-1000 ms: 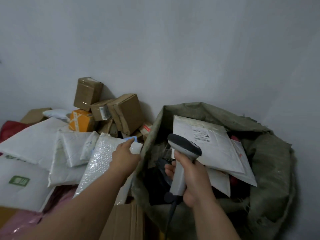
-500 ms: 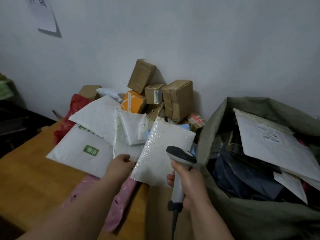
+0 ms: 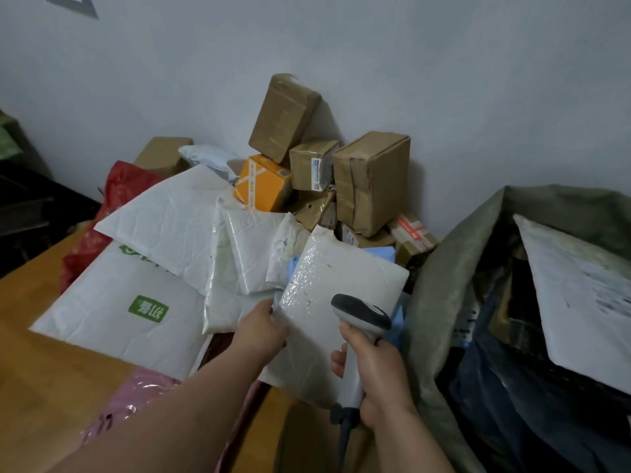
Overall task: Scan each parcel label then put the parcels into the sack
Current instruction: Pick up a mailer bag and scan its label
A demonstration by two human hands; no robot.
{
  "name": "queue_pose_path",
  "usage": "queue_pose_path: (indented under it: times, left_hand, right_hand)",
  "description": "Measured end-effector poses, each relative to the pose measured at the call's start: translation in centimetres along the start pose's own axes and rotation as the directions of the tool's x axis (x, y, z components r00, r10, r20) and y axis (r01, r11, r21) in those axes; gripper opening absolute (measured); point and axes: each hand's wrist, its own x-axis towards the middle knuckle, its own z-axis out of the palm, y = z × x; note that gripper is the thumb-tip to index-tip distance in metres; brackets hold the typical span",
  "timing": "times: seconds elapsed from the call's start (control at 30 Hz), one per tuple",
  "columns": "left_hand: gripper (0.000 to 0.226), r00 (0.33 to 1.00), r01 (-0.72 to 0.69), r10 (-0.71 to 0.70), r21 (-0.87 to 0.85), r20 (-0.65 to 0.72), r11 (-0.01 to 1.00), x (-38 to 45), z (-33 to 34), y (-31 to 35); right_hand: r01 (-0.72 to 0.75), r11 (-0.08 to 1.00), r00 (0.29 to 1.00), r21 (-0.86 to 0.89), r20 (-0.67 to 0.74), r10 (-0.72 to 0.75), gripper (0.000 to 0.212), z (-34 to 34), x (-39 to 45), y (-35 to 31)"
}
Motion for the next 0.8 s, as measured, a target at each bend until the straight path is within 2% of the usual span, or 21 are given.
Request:
queue_pose_path:
  times: [0.1, 0.17, 0.2, 0.3, 0.37, 0.53, 0.63, 0.73, 0.8]
  left_hand:
    - [0.045, 1.0, 0.013, -0.012, 0.12, -0.012, 0.993, 0.7, 0.3, 0.1]
    - [0.012, 1.0, 0.01, -0.01, 0.124, -0.001, 0.992, 0.5, 0.2, 0.7]
    - [0.003, 1.0, -0.008, 0.008, 0.09, 0.0, 0.996, 0.3, 0.0, 1.2]
    - [0.012, 0.99, -0.101, 0.09, -0.094, -0.112, 0.99, -0.5, -1.3, 2.7]
    - [0.011, 0.959, -0.211, 0.18, -0.128, -0.221, 0.969, -1.3, -2.6, 4.1]
    - [0.025, 0.821, -0.445, 0.426, 0.041, -0.381, 0.895, -4.6, -5.1, 6.9]
    - [0.03, 0.827, -0.492, 0.477, 0.029, -0.298, 0.87, -7.8, -5.1, 7.1]
    - [0.032, 0.837, -0.54, 0.538, 0.003, -0.101, 0.841, -11.5, -5.1, 6.5]
    - [0.033, 0.799, -0.601, 0.601, 0.0, 0.009, 0.799, -13.5, -5.3, 5.8]
  right_hand:
    - [-0.033, 0.999, 0.999, 0.014, 0.002, 0.033, 0.024, 0.0, 0.8, 0.0]
    - [-0.023, 1.0, 1.0, 0.012, 0.001, 0.023, 0.024, 0.1, 0.9, -0.1]
    - [-0.008, 1.0, 1.0, 0.01, -0.002, 0.008, 0.024, 0.1, 0.9, -0.3]
    - [0.075, 0.997, 0.997, -0.023, -0.002, -0.075, 0.019, 0.5, 0.5, -1.0]
    - [0.138, 0.99, 0.99, -0.021, -0.003, -0.139, 0.013, 1.0, -0.3, -1.6]
    - [0.267, 0.96, 0.963, 0.079, -0.052, -0.264, 0.009, 2.9, -3.5, -3.2]
    - [0.332, 0.936, 0.943, 0.115, -0.07, -0.326, 0.017, 4.1, -6.1, -3.7]
    - [0.358, 0.924, 0.934, 0.131, -0.046, -0.355, 0.049, 5.1, -9.3, -4.0]
    - [0.371, 0.914, 0.929, 0.166, -0.058, -0.366, 0.06, 5.5, -11.2, -3.8]
